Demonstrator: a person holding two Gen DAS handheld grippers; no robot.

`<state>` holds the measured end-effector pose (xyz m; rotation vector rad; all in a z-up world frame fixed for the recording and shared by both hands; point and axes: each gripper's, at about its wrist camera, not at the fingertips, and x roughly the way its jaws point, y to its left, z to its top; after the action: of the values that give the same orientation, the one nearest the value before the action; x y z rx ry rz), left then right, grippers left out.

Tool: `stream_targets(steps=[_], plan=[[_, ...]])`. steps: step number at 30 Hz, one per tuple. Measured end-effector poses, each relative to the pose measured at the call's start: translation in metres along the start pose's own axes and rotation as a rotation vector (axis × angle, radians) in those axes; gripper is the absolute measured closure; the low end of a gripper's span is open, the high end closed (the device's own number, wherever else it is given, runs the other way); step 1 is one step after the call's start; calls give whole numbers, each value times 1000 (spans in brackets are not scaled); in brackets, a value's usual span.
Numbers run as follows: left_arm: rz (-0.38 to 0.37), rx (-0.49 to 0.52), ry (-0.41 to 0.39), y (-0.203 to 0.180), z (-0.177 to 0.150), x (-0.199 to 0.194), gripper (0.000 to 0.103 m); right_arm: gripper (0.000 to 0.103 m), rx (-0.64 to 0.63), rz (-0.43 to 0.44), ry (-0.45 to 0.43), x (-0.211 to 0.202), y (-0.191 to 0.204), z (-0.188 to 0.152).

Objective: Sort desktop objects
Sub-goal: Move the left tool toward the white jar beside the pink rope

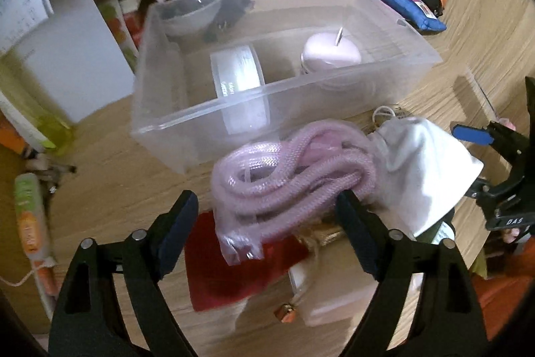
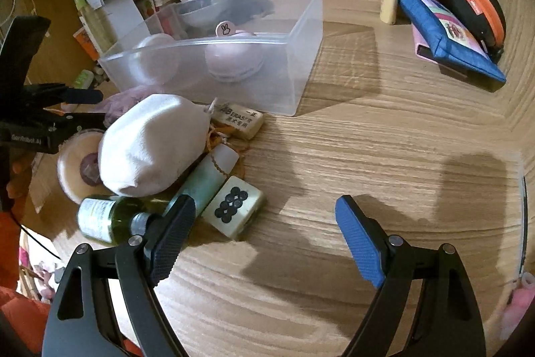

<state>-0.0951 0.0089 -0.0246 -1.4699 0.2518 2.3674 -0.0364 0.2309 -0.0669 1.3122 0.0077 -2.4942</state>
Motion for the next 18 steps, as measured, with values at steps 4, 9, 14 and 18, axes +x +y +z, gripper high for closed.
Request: stream_targets(steps=[4, 9, 14, 18], plan=[[-49, -21, 12, -5, 2, 7, 15, 20, -12, -49, 1, 1, -4, 0], [-43, 7, 11, -12, 4, 13, 14, 20, 8, -83, -2, -3, -15, -1], [-52, 17, 21, -14, 8, 18, 8, 20, 21, -97, -8, -4, -21, -1], [-64, 19, 35, -10, 10, 21, 8, 21, 12, -92, -13, -2, -20, 0]])
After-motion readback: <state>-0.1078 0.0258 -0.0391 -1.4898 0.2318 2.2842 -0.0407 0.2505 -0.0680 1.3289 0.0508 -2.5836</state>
